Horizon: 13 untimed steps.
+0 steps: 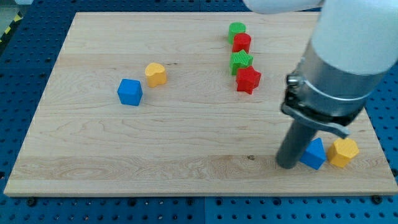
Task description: Push the blue cube closer to the blue triangle
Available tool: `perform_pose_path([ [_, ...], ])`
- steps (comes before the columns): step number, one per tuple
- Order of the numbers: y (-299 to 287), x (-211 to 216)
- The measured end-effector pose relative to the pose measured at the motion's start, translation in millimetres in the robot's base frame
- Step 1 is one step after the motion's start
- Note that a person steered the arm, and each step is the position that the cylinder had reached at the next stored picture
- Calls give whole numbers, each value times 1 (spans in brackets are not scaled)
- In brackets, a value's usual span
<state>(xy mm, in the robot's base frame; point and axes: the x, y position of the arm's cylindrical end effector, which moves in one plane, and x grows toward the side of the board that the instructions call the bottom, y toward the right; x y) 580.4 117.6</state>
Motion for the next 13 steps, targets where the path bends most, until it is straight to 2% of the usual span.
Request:
perform_pose_path([
  [2,-195,-6],
  [3,-289,-24],
  [4,-324,-84],
  [5,-330,-142],
  [6,-312,-150],
  [7,-262,-149],
  [9,-186,-85],
  [10,-143,-81],
  [12,-117,-89],
  [13,-115,-119],
])
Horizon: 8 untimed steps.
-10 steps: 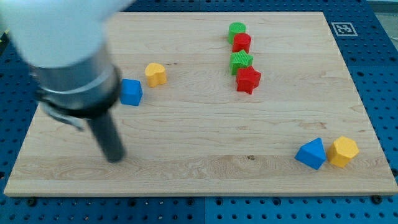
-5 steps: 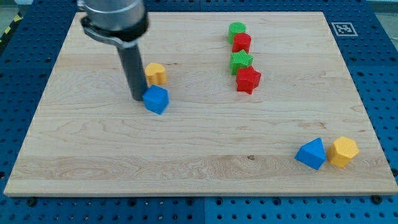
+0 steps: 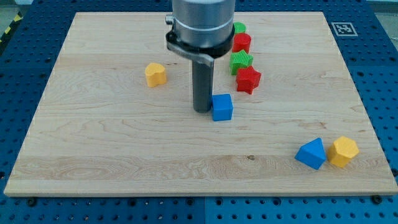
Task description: Push the blue cube closer to the blue triangle
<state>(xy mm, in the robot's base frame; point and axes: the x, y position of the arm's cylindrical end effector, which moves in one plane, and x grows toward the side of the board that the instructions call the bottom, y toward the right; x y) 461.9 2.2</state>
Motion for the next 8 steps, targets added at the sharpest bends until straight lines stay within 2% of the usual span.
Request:
perform_pose_path([
  [1,24,-11],
  [4,82,18],
  [8,102,62],
])
